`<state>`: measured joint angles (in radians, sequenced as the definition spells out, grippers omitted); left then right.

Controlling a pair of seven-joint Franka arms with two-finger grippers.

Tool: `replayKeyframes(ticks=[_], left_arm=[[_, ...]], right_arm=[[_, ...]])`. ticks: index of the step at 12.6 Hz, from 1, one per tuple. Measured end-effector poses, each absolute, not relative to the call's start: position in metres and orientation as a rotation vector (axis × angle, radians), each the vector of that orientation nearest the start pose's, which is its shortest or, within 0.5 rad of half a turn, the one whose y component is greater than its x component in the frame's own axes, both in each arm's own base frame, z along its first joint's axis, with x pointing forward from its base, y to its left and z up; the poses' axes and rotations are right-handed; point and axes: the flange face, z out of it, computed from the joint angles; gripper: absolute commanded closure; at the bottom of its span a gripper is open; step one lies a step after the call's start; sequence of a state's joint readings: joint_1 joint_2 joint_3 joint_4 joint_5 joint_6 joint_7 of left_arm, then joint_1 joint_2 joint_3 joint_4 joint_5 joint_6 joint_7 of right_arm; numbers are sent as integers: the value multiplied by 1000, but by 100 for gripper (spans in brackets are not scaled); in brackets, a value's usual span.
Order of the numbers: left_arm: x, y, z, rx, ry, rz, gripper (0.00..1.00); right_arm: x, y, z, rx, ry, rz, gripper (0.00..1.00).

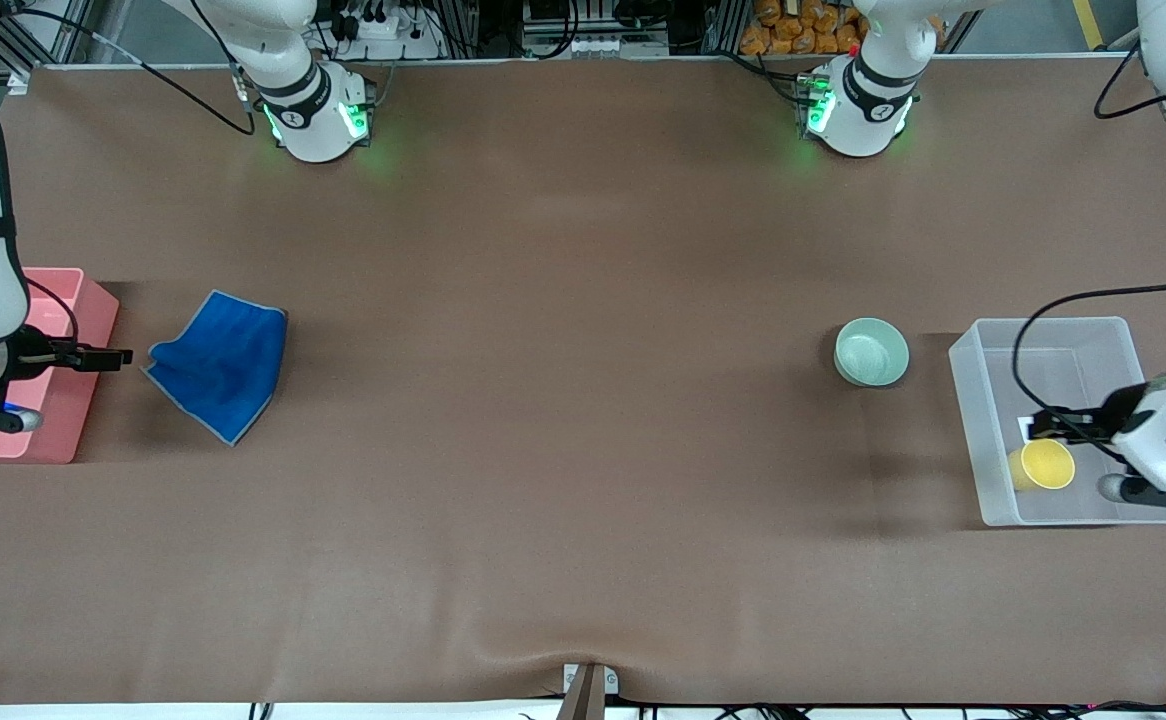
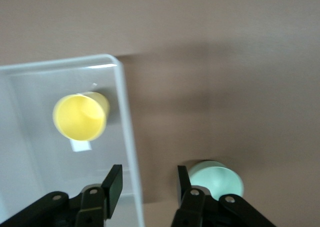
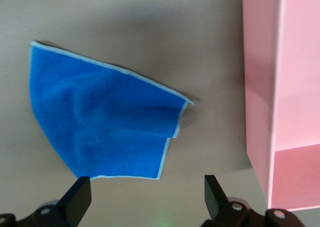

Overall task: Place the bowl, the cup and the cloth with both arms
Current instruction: 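Move the left gripper to the green bowl while the right gripper reaches the cloth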

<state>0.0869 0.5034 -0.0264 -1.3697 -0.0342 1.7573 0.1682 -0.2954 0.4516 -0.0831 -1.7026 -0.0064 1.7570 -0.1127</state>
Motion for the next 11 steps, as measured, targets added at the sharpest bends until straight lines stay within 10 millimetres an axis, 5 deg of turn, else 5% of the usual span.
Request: replayKeyframes(ticks=[2, 5, 8, 11], left_arm=[[681, 19, 407, -3202, 137, 226, 43], [662, -8, 382, -3199, 87, 232, 43], [640, -30, 346, -3190, 43, 222, 43], [624, -32, 311, -3190, 39, 198, 41]], right_arm=[[566, -241, 283, -2999, 437, 585, 0], [551, -236, 240, -3011, 436, 552, 0], [541, -231, 224, -3001, 432, 577, 0], [534, -226, 215, -2982, 433, 606, 0]])
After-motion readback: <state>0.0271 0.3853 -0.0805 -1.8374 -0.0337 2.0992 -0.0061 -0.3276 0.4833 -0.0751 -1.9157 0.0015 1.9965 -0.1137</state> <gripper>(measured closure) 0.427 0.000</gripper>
